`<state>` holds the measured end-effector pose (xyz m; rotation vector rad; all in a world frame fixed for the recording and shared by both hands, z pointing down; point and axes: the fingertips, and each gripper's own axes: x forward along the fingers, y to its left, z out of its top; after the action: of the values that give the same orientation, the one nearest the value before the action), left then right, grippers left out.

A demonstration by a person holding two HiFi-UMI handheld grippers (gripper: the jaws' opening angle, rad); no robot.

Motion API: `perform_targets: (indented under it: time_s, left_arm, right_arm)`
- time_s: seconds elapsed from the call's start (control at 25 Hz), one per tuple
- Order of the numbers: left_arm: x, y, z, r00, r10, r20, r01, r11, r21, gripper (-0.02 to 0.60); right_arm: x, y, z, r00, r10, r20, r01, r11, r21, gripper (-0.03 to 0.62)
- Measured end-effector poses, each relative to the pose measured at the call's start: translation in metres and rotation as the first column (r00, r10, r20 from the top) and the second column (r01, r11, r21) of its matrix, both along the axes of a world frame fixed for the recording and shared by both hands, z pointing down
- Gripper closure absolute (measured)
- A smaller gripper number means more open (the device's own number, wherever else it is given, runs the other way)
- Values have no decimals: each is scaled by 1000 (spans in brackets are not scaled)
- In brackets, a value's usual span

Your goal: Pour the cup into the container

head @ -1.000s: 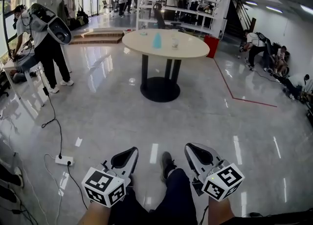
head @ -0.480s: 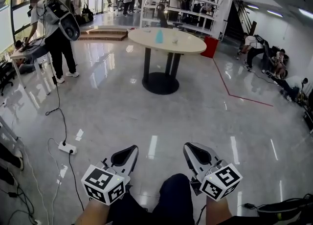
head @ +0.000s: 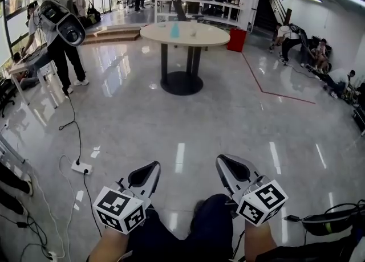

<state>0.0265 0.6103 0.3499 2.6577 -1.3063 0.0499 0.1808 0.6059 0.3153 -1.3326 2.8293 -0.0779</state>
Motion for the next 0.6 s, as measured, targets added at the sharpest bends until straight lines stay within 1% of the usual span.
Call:
perform_targets:
  time_s: [0.28, 0.48, 0.6]
  left_arm:
    - [-3, 27, 10, 1000, -6, 0, 6, 999, -33, 581]
    - [-1, 39, 8, 1000, -25, -8, 24, 999, -26, 581]
    - [-1, 44, 1, 1000, -21, -2, 21, 1000, -15, 581]
  right_arm:
    - [6, 23, 8, 1000, 16, 7, -16, 1000, -25, 586]
    - [10, 32, 6, 1000, 2, 3, -2, 1000, -24, 586]
    - [7, 35, -4, 1000, -1, 9, 1, 1000, 2, 586]
